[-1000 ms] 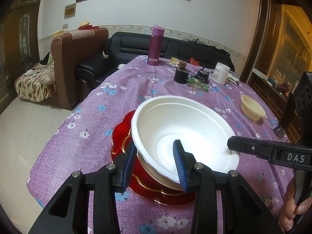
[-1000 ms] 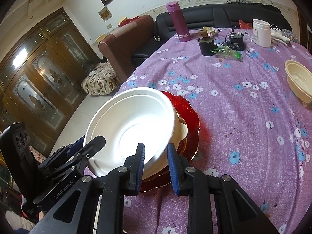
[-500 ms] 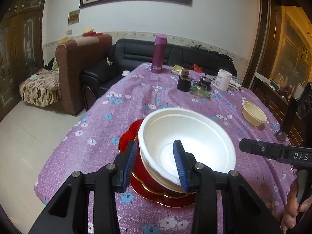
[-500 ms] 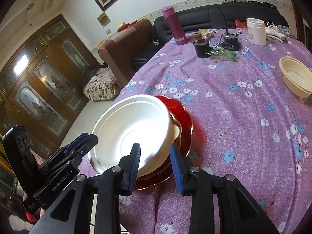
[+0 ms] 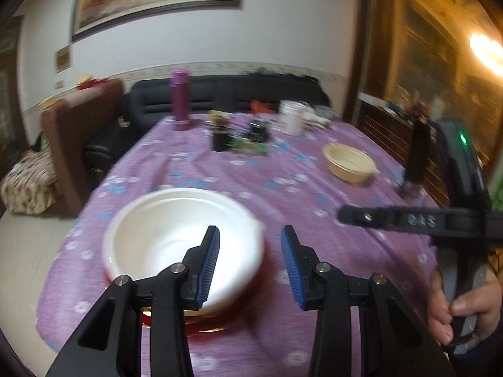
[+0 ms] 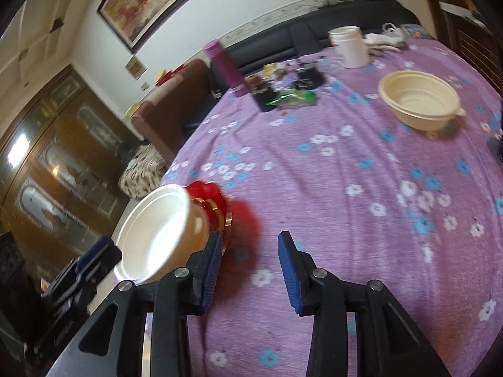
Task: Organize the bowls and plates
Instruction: 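Open the left tool and withdraw it from the white bowl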
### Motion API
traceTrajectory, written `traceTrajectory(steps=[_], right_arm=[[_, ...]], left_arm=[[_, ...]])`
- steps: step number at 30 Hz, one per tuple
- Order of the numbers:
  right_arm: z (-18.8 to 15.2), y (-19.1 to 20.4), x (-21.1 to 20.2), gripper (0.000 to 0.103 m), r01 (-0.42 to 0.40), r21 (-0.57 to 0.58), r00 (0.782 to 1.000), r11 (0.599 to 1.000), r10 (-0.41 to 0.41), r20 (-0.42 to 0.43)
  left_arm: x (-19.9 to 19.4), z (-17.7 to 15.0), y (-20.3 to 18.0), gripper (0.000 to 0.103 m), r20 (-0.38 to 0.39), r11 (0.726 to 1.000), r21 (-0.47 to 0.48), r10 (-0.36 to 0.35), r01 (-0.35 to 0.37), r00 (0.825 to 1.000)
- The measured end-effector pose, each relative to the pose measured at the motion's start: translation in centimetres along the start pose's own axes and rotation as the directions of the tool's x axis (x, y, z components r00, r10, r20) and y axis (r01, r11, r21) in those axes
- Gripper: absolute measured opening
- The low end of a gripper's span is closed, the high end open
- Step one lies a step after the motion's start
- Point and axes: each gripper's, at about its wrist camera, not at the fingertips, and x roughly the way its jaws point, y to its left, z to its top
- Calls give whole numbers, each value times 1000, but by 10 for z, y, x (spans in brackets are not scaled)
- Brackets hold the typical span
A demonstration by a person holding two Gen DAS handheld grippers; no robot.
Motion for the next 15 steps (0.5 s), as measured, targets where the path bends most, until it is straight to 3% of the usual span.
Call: traceTrajectory(steps=[4,10,15], right_arm=[[-2,-28,-13,40,30,54,999,998,-32,31],[-1,-84,-36,40,106,173,989,979,-122,80],[2,-117,-49,40,143,238,980,961,-171,99]], left_arm=[[30,-7,-40,41,-79,995,62,-70,75,994],[80,-16,-82,41,-192,982,94,-142,163,971],[126,-14,-102,42,-252,980,136,-107,144,962]])
